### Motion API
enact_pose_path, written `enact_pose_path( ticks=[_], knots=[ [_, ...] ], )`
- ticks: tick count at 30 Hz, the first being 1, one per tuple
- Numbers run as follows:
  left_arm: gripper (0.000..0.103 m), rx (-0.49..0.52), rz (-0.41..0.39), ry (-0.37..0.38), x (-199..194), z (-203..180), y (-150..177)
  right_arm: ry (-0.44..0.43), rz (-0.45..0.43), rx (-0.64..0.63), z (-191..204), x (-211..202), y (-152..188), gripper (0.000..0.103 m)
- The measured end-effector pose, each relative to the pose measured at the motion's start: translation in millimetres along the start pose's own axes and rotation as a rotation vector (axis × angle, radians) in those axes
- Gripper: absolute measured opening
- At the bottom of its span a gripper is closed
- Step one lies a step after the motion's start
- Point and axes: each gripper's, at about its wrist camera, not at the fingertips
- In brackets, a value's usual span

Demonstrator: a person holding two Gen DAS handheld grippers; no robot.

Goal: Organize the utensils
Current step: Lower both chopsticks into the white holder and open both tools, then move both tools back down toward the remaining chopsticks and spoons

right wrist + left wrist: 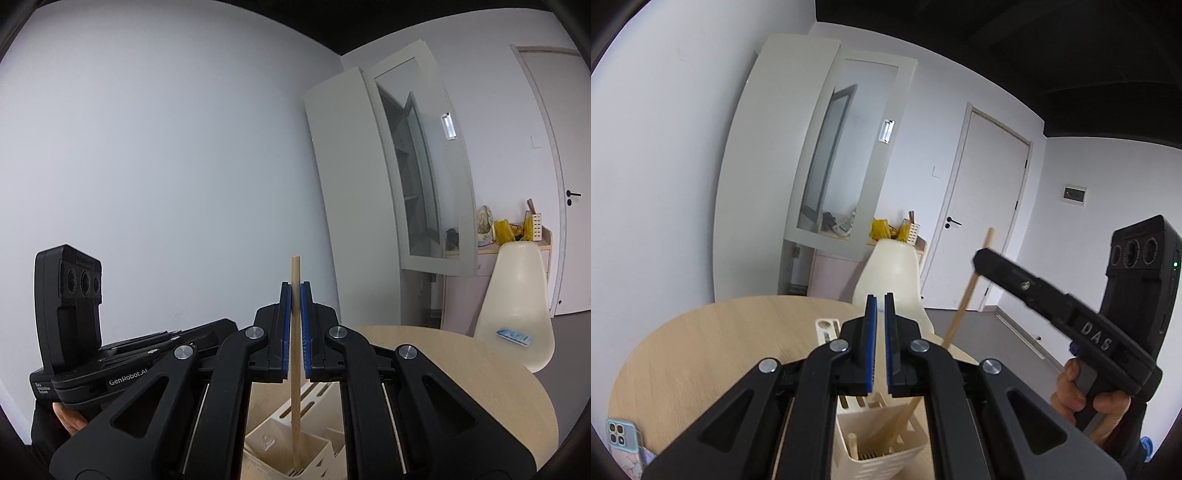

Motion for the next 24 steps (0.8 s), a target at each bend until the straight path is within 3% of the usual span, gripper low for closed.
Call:
enact_pose_path(
  ticks=[14,18,22,24],
  knots=[
    [0.005,0.014,0.038,-0.015,-30,-9,25,-0.021,0.168,-0.025,7,4,30,0.005],
    [0.015,-0.007,0.050,-0.022,-50,-12,33,-0.018,0.183,-0.033,7,-5,31,0.010],
    [0.016,0.019,0.066,-0.044,-72,-20,45,-0.007,0.180,-0.042,7,-17,32,0.011],
    [0.023,0.026,0.079,-0.046,-86,-25,55,0.012,0.166,-0.052,6,-26,30,0.012]
  ],
)
Point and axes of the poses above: each gripper's, at about its wrist camera, not at the fingertips, and x roughly the way its jaws point, z to its left, y to its underside, and after that the axes turned 8 degrees about -z, right-handed
